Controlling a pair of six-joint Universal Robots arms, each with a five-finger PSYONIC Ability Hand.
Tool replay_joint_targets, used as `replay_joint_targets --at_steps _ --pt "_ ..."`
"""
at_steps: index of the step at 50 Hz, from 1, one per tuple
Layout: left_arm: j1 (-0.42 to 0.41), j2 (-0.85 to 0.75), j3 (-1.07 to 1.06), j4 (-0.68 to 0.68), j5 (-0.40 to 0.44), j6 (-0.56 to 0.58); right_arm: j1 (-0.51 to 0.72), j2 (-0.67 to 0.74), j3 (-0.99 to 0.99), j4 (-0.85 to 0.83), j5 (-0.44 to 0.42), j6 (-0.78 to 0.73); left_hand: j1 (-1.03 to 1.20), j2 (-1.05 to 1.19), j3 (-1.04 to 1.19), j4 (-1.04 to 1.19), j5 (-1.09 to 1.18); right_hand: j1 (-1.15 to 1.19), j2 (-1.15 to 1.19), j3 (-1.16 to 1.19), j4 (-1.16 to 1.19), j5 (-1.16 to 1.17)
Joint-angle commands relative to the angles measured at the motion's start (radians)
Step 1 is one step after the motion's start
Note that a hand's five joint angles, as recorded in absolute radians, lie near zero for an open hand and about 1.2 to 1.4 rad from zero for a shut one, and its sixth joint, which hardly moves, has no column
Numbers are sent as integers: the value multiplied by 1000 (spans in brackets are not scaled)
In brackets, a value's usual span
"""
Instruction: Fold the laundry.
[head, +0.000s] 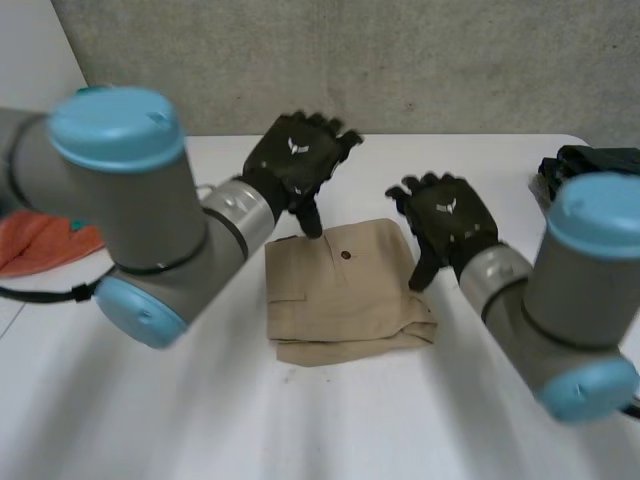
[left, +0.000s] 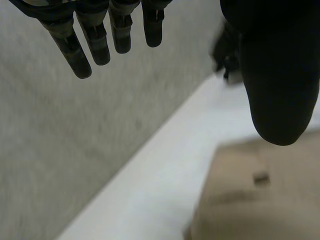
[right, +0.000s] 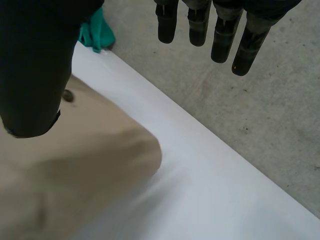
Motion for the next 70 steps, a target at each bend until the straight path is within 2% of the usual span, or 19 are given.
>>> replay_joint_targets --at_steps 1,5,10,14,24,30,38,43,45,46,49,50,54,58,65,68,69,70 --pt "80 58 13 -80 407 -34 84 -64 305 -236 7 -12 25 5 -4 4 -10 26 -24 -25 -67 -63" --pt "112 63 33 -141 515 -39 130 -18 375 -376 15 -39 28 8 -1 7 -7 26 -24 -25 -67 -63" --pt "109 47 33 -154 511 -42 149 112 352 -446 56 -130 22 2 -7 2 -13 26 -24 -25 -67 -63" --pt "105 44 29 -157 513 -43 147 154 301 -462 73 -200 25 5 -4 4 -10 26 -24 -25 -67 -63" --pt "85 52 18 -166 519 -83 146 267 177 -518 72 -234 28 8 -1 7 -7 26 -24 -25 -67 -63" --pt "85 56 1 -164 520 -86 146 321 83 -508 69 -234 28 8 -1 7 -7 235 185 185 143 147" --pt "85 67 -9 -164 519 -86 144 341 8 -505 69 -230 31 11 1 10 -4 332 282 282 240 244" --pt "85 76 -26 -161 520 -88 146 338 -9 -505 70 -221 31 11 1 10 -4 482 432 431 389 394" --pt "86 87 -32 -160 520 -88 144 341 -21 -503 69 -221 31 11 1 10 -4 655 605 604 562 567" --pt "88 89 -34 -160 520 -89 144 345 -35 -497 67 -221 31 11 1 10 -4 885 835 835 792 797" --pt "89 92 -37 -158 519 -89 144 370 -64 -479 67 -219 31 11 1 10 -4 1206 1156 1156 1113 1118" --pt "91 93 -37 -158 517 -89 144 385 -91 -453 73 -216 31 11 1 10 -4 1247 1197 1197 1154 1159" --pt "97 107 -36 -157 514 -91 120 379 -133 -355 78 -193 31 11 1 10 -4 1248 1198 1197 1155 1159" --pt "111 127 -42 -157 513 -91 29 313 -128 -290 75 -167 31 11 1 10 -4 1248 1198 1197 1155 1159" --pt "125 138 -69 -157 513 -91 -126 243 -96 -291 7 -161 31 11 1 10 -4 1248 1198 1197 1155 1159" --pt "129 153 -83 -157 513 -91 -176 243 -108 -317 -78 -159 31 11 1 10 -4 1248 1198 1197 1155 1159" --pt "131 153 -86 -157 514 -91 -201 244 -118 -352 -144 -156 31 11 1 10 -4 1248 1198 1197 1155 1159" --pt "131 155 -86 -155 514 -91 -215 246 -127 -377 -164 -153 31 11 1 10 -4 1248 1198 1197 1155 1159"
